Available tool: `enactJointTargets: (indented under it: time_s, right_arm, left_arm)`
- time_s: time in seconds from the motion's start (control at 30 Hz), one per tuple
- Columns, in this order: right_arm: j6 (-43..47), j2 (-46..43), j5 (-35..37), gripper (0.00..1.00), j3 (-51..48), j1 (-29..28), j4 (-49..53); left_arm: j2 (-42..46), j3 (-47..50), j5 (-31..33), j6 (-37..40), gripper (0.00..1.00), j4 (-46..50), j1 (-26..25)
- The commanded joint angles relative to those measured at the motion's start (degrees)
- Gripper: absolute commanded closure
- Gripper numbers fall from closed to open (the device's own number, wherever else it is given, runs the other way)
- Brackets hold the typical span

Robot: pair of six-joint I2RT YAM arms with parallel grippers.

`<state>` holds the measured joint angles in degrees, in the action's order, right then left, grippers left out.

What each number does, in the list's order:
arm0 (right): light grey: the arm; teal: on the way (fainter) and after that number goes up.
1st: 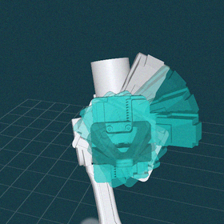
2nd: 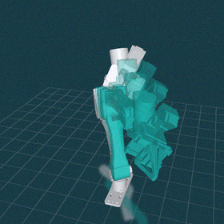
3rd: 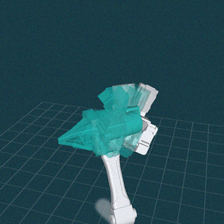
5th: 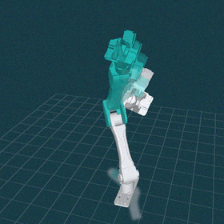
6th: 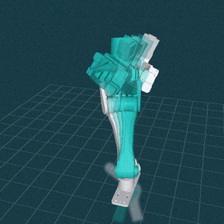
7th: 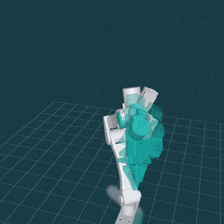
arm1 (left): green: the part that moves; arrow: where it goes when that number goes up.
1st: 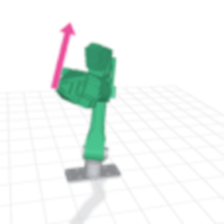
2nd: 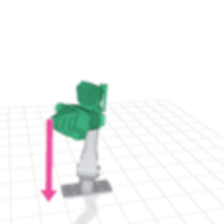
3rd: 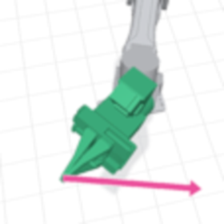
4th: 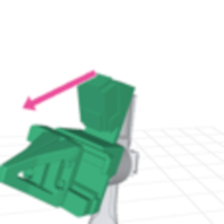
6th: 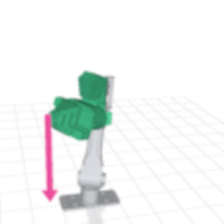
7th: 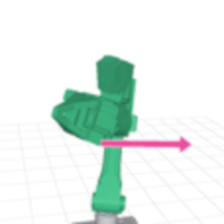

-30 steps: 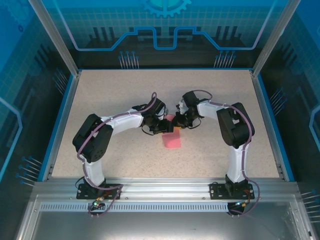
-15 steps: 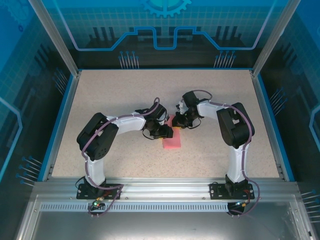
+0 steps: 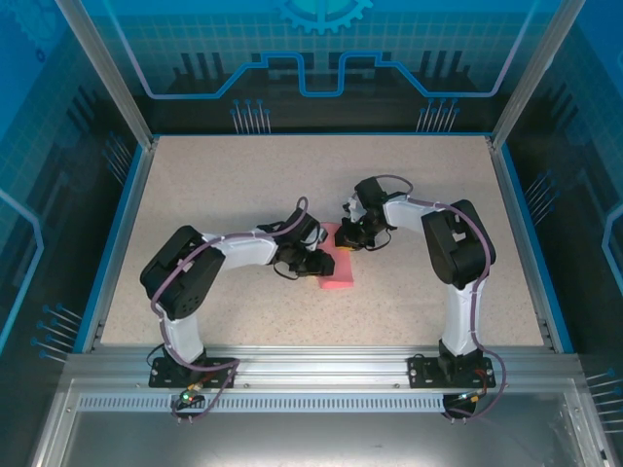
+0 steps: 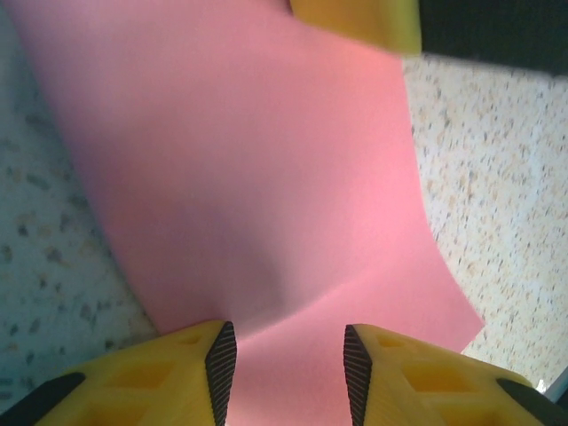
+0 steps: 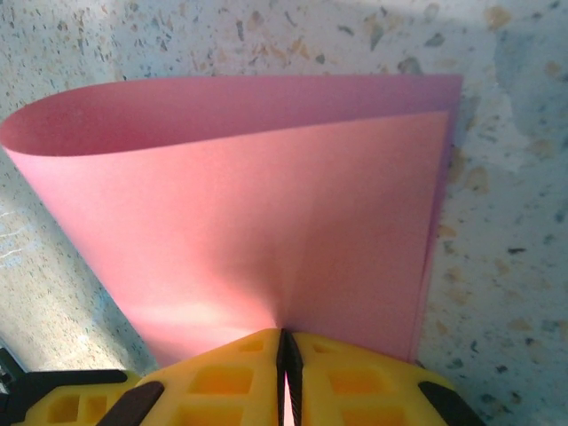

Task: Fold a paper plane with a square sheet of paper (fold left side to right side)
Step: First fold the square sheet of paper in half at the center of the table.

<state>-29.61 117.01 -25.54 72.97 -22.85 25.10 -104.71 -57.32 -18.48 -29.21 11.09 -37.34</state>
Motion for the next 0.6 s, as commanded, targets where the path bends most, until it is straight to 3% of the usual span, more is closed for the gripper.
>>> enactJointTargets:
  time_s: [0.0,0.2,0.57]
  right_arm:
    - [-1.0,2.0,6.3,0.87,-2.6,-0.4,4.8]
    - [-1.0,1.9,6.2,0.87,-2.6,-0.4,4.9]
    - [-1.2,1.8,6.2,0.87,-2.8,-0.6,4.7]
  left_arm:
    - [2.7,4.1,-2.1,2.1,0.58,2.5,-2.3]
    - [4.0,8.7,-2.3,2.6,0.58,-2.6,-4.9]
    - [4.7,9.6,-2.3,2.5,0.57,-3.0,-8.4]
